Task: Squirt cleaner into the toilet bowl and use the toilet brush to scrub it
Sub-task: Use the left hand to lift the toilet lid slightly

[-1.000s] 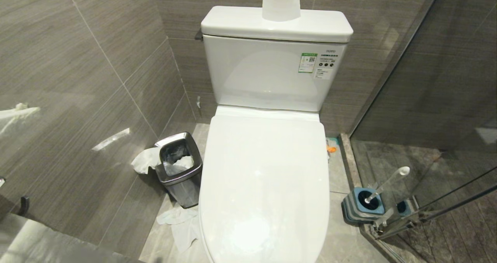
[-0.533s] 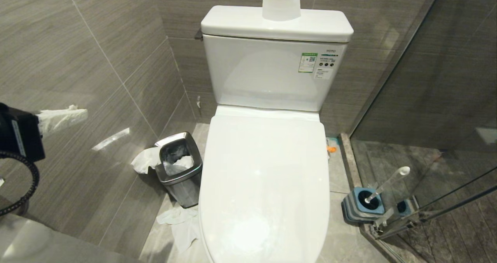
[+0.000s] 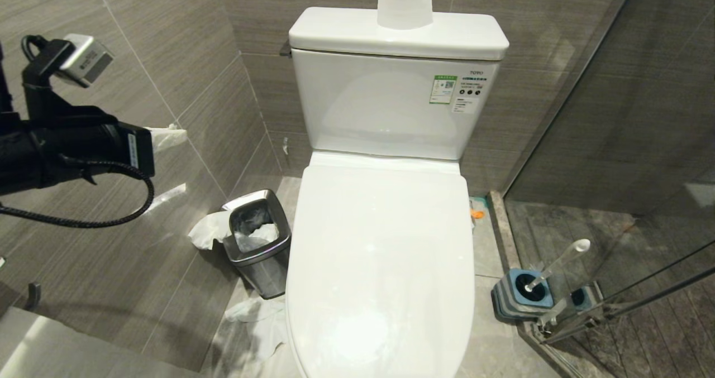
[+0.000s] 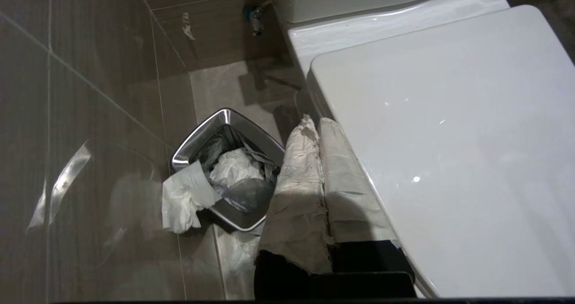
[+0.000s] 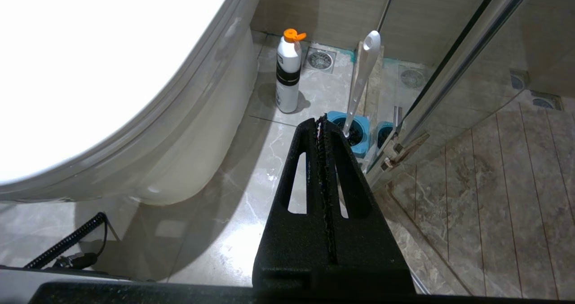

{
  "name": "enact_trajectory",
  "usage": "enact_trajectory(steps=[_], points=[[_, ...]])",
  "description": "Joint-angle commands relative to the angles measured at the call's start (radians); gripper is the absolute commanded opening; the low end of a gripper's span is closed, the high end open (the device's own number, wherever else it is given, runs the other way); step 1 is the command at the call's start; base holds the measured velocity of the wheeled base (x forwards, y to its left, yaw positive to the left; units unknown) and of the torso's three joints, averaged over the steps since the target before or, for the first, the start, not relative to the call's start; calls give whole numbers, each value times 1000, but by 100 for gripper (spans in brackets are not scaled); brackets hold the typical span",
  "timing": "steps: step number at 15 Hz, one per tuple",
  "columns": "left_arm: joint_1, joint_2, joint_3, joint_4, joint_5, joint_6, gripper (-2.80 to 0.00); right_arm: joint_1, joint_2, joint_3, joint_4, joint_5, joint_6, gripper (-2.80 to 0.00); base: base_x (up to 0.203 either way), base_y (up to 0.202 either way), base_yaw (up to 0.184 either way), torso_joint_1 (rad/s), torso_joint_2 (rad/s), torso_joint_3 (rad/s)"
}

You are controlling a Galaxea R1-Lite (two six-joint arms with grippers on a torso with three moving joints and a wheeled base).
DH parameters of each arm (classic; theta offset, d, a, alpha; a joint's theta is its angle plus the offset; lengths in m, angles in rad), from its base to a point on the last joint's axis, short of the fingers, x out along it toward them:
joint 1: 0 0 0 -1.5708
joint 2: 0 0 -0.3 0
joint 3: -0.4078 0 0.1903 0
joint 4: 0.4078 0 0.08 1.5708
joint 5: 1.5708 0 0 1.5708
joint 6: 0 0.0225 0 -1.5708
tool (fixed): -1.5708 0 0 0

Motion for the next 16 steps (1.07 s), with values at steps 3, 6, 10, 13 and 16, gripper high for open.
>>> enact_trajectory(steps=[3, 6, 10, 13, 16], points=[[16, 208, -60, -41, -144, 11, -280, 0, 1, -1, 0, 0, 0, -280, 0, 0, 0, 0, 0, 0], [61, 283, -60, -38, -361, 4, -280, 0, 1, -1, 0, 0, -1, -280, 0, 0, 0, 0, 0, 0], [112, 404, -57, -35, -592, -39, -280, 0, 1, 1, 0, 0, -2, -280, 0, 0, 0, 0, 0, 0], [106, 486, -57, -37, -665, -103, -280, 0, 1, 0, 0, 0, 0, -280, 0, 0, 0, 0, 0, 0], [68, 520, 7, -33, -745, -140, -280, 0, 1, -1, 0, 0, 0, -280, 0, 0, 0, 0, 0, 0]])
